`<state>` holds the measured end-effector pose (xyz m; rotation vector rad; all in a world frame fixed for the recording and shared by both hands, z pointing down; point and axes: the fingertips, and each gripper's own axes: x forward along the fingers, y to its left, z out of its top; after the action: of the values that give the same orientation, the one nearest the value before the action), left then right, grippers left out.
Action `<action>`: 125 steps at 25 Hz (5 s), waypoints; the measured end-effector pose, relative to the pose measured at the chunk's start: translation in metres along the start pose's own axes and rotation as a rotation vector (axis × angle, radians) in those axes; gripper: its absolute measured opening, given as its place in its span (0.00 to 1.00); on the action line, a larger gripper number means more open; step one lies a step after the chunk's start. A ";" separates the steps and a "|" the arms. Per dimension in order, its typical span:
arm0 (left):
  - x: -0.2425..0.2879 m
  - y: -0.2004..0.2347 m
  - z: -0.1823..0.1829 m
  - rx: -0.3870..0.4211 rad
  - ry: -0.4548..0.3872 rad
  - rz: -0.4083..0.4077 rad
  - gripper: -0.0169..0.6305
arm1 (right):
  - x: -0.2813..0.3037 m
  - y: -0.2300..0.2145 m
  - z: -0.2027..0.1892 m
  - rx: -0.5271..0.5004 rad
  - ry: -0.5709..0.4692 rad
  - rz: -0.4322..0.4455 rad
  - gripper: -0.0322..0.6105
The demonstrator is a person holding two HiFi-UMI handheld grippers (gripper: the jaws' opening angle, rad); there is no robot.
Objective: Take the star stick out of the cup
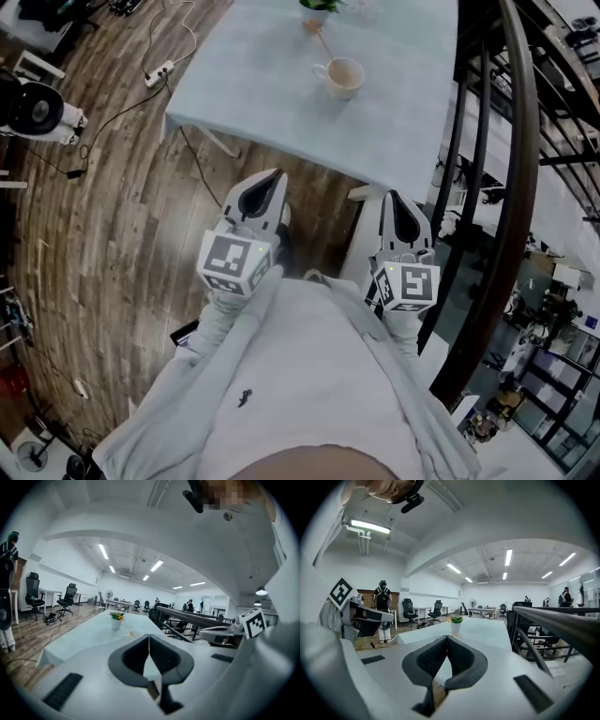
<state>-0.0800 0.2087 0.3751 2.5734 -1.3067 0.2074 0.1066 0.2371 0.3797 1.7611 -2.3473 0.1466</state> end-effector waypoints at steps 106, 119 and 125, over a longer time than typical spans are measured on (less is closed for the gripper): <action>0.336 0.125 -0.030 -0.201 0.303 -0.380 0.39 | 0.273 -0.127 0.000 0.140 0.176 -0.172 0.07; 0.353 0.114 -0.039 -0.175 0.311 -0.428 0.39 | 0.270 -0.123 -0.005 0.158 0.187 -0.200 0.07; 0.354 0.115 -0.037 -0.177 0.303 -0.426 0.39 | 0.270 -0.121 -0.008 0.157 0.198 -0.197 0.07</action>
<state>0.0351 -0.1198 0.5116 2.4748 -0.6260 0.3627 0.1510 -0.0487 0.4419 1.9381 -2.0615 0.4632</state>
